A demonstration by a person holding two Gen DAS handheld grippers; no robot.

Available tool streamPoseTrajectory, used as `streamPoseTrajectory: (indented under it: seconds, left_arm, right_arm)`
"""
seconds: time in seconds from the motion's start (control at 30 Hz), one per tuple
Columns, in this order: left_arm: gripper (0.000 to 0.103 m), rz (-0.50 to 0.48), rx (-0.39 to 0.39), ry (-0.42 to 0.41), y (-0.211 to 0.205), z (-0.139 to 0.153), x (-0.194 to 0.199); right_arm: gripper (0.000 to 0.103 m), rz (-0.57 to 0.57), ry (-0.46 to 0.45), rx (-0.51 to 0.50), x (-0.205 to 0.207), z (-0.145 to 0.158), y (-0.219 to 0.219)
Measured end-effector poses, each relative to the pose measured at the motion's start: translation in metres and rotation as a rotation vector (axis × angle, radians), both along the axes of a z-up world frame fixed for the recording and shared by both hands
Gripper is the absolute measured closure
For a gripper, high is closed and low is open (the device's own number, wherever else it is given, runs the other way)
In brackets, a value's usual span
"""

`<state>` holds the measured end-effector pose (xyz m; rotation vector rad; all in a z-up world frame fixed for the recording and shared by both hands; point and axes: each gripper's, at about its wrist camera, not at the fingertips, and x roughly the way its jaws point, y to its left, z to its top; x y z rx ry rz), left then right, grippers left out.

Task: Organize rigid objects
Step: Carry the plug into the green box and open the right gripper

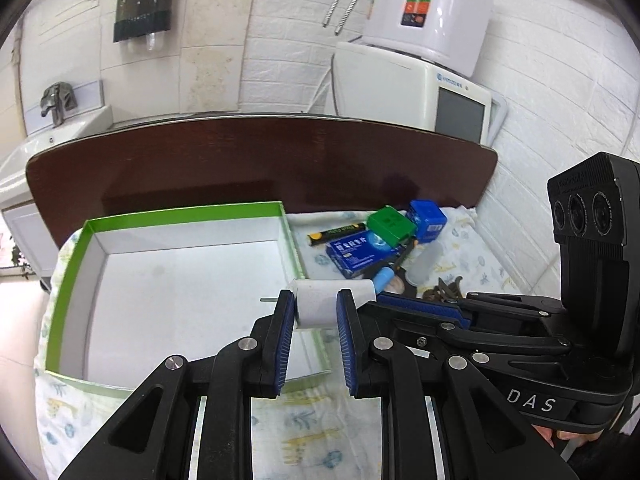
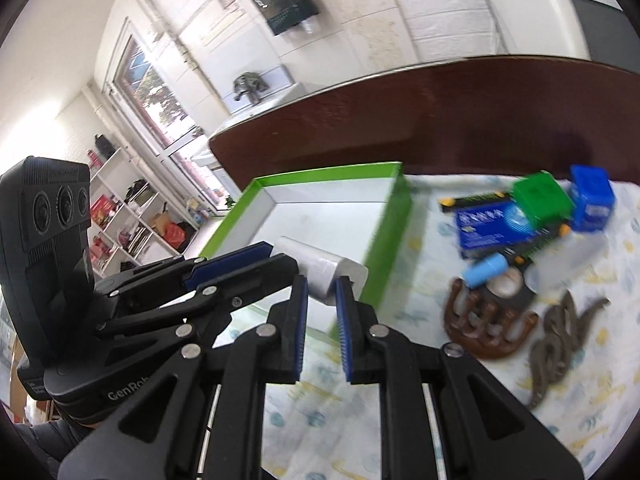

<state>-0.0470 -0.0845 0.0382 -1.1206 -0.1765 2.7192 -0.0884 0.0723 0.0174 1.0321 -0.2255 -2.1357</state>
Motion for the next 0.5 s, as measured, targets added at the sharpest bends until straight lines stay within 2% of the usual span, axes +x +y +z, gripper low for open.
streamPoseTrajectory:
  seconds: [0.5]
  left_arm:
    - [0.083,0.171,0.05,-0.07,-0.096,-0.038,0.007]
  right_arm:
    - [0.088,0.163,-0.09,0.034,-0.017,-0.029,-0.109]
